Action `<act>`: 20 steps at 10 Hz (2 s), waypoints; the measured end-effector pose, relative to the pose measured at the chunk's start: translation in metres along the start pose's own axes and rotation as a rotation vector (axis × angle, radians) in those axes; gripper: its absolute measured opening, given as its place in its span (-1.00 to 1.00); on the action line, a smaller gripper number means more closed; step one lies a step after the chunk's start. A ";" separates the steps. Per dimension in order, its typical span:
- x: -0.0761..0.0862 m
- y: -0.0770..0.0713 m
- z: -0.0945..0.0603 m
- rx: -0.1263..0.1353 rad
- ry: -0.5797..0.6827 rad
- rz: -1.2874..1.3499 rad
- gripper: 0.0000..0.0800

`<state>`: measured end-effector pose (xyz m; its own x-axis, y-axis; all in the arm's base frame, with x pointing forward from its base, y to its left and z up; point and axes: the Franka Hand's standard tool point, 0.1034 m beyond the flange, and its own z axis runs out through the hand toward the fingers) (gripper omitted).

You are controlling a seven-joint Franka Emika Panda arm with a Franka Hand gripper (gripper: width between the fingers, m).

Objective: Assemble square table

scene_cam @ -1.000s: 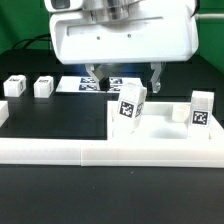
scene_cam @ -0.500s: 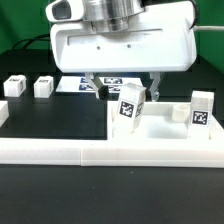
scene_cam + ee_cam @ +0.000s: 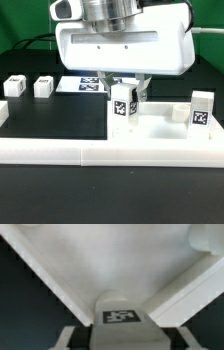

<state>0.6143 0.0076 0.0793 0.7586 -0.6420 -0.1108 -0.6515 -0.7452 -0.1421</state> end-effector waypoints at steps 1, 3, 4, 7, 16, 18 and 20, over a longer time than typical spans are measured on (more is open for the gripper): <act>0.000 0.000 0.000 0.001 0.000 0.067 -0.27; -0.001 -0.001 0.000 0.001 -0.001 0.162 -0.27; 0.002 -0.001 0.001 0.012 -0.005 0.259 -0.27; 0.008 0.000 0.001 0.059 -0.033 0.661 -0.27; 0.008 -0.001 0.003 0.085 -0.055 0.799 0.47; 0.001 -0.007 0.004 0.043 -0.015 0.531 0.58; 0.003 -0.005 0.005 0.048 -0.014 0.406 0.62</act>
Offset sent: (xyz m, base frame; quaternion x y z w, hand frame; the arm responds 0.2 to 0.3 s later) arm 0.0000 0.0000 0.0000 0.0000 0.0000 0.1938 0.9810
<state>0.6195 0.0103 0.0752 0.4403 -0.8795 -0.1808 -0.8971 -0.4225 -0.1293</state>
